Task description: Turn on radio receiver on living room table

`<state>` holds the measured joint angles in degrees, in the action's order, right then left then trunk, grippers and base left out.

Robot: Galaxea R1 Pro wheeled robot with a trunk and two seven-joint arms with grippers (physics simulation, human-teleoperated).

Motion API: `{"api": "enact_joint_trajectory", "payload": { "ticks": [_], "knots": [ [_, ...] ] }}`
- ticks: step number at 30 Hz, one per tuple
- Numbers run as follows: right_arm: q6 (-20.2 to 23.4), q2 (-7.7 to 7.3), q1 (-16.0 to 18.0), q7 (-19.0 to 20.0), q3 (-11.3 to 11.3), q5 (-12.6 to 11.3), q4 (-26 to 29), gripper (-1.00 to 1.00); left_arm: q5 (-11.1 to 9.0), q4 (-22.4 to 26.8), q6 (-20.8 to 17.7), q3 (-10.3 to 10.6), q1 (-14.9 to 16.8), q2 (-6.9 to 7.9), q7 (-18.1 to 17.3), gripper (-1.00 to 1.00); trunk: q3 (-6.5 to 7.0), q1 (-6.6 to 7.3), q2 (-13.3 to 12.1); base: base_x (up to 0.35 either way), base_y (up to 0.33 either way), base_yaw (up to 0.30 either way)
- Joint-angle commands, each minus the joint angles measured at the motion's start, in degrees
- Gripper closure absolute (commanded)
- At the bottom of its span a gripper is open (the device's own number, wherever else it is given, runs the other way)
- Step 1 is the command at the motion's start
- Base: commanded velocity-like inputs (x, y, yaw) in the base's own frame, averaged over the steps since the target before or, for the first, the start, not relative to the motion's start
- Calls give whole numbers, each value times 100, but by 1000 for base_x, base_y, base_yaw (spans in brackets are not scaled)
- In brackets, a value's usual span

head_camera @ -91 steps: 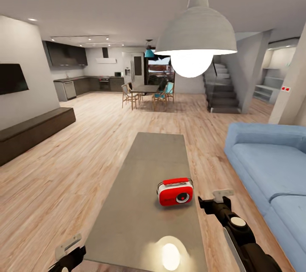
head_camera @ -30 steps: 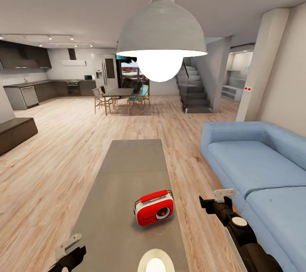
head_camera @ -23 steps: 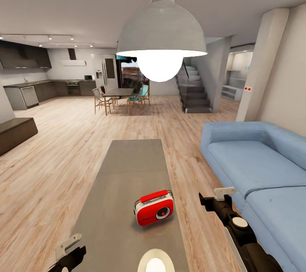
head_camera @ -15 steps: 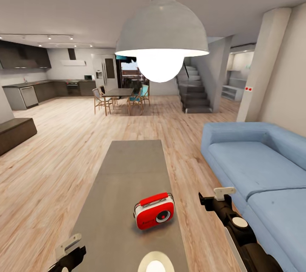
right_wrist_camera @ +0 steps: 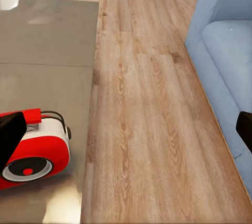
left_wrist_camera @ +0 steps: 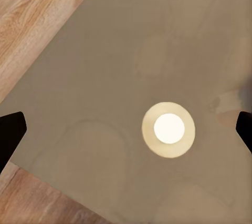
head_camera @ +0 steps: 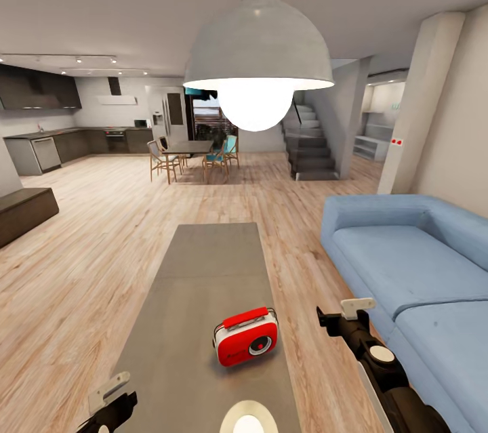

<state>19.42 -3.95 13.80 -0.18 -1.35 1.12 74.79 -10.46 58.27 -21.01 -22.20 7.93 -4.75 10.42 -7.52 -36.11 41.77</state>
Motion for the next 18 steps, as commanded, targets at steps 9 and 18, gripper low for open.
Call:
{"api": "enact_joint_trajectory", "payload": {
  "ticks": [9, 18],
  "knots": [
    [-30, 0, 0, 8, -15, 2, -33, -100, 0, 0, 0, 1, 0, 0, -5, -100, 0, 0, 0, 0, 0, 0],
    [226, 2, 0, 11, -1209, 66, -3, -100, 0, 0, 0, 3, 0, 0, -5, -100, 0, 0, 0, 0, 0, 0]
  ]
}}
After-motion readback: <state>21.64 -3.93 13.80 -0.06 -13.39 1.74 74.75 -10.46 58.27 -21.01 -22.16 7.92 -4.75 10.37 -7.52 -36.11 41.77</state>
